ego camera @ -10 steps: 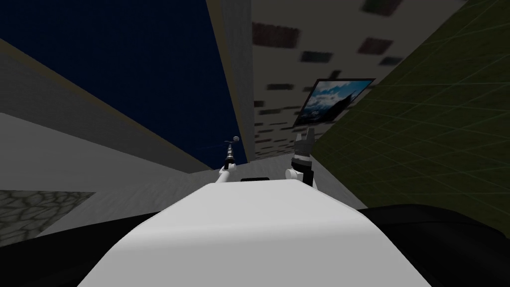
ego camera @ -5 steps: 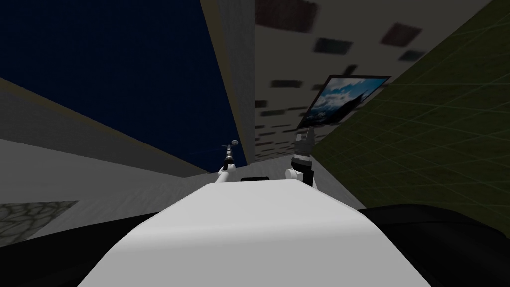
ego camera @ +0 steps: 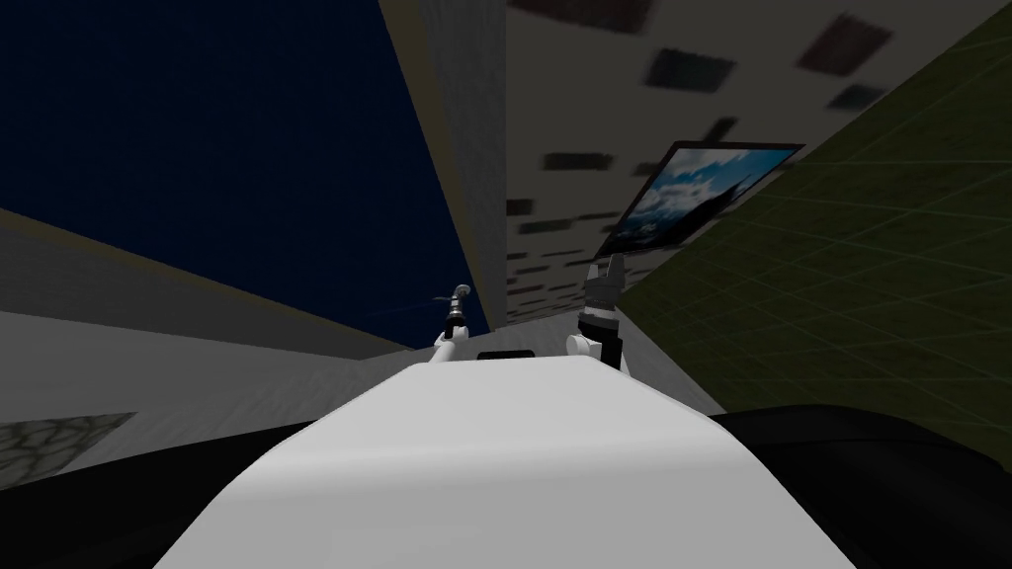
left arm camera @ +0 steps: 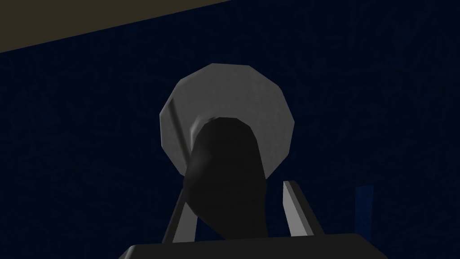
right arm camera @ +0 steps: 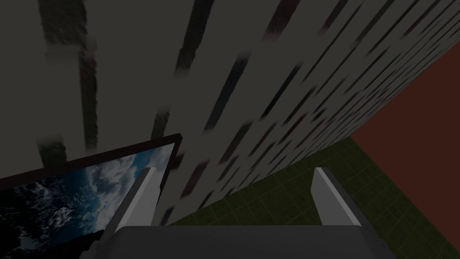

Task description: Push the door open

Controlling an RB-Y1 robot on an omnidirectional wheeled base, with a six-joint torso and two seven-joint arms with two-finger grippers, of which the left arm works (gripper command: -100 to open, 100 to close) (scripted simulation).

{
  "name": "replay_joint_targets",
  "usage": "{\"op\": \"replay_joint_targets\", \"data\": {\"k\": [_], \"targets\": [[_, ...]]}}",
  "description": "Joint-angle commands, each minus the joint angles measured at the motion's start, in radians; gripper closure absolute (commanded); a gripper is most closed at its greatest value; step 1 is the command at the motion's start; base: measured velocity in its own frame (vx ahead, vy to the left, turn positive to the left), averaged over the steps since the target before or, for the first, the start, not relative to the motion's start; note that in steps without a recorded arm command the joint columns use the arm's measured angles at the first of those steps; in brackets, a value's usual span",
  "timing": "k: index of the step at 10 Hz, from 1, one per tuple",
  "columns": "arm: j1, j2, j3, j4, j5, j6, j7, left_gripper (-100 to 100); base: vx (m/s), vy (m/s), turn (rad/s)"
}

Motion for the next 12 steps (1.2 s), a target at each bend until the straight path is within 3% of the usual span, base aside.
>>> {"op": "replay_joint_targets", "data": {"k": [1,5,6,8,9,11,12], "targets": [[0.0,0.0,0.0,0.0,0.0,0.001,0.0,100,-0.024,-0.002,0.001],[0.0,0.0,0.0,0.0,0.0,0.001,0.0,100,-0.003,0.001,-0.003],[-0.012,0.008,0.036,0.007,0.017,-0.017,-0.021,100,0.026,0.041,-0.248],[-0.015,0.01,0.047,0.009,0.022,-0.023,-0.028,100,0.033,0.062,-0.141],[-0.024,0.015,0.077,0.016,0.036,-0.039,-0.046,100,0.03,0.051,-0.195],[-0.024,0.015,0.077,0.016,0.036,-0.039,-0.046,100,0.021,0.039,-0.05],[-0.033,0.019,0.11,0.023,0.051,-0.058,-0.067,100,0.034,0.033,-0.189]]}}
